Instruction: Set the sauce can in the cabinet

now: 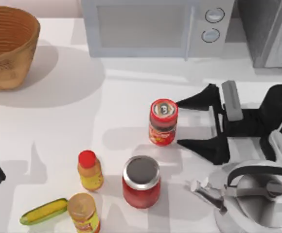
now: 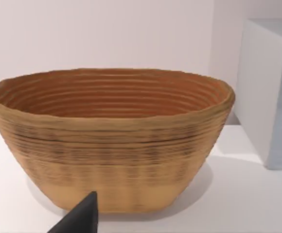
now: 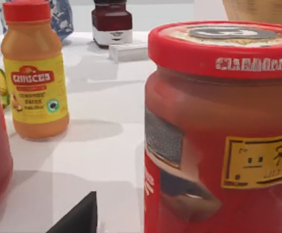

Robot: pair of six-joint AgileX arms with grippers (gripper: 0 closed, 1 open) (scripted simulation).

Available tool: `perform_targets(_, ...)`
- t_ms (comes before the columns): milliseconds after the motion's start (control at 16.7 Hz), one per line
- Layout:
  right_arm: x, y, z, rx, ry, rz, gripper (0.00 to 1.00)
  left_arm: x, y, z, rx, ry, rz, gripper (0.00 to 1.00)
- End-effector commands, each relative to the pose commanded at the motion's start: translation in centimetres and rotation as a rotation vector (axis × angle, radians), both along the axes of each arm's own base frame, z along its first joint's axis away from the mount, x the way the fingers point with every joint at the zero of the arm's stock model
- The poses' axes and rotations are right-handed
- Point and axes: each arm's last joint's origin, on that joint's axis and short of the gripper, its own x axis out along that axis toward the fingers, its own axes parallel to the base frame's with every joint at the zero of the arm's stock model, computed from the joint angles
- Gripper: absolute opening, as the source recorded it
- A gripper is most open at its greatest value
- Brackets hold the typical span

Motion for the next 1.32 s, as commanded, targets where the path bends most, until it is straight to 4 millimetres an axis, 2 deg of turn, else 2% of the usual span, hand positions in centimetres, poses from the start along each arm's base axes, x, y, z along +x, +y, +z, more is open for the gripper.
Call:
perform_targets(300, 1.1, 2.6, 0.2, 0.004, -0.001, 0.005, 1.0, 0.0, 0.0, 0.0, 0.0, 0.0, 0.0, 1.0)
perform_targets(540, 0.2, 5.7, 0.2, 0.002, -0.002, 0.004, 1.0, 0.0, 0.0, 0.0, 0.0, 0.0, 0.0, 1.0)
perform_targets(840, -0.2, 6.0, 0.0, 0.0, -0.001, 0.005, 1.0, 0.0, 0.0, 0.0, 0.0, 0.0, 0.0, 1.0)
perform_targets(1320, -0.2, 6.0, 0.0, 0.0, -0.001, 0.005, 0.4, 0.0, 0.0, 0.0, 0.0, 0.0, 0.0, 1.0)
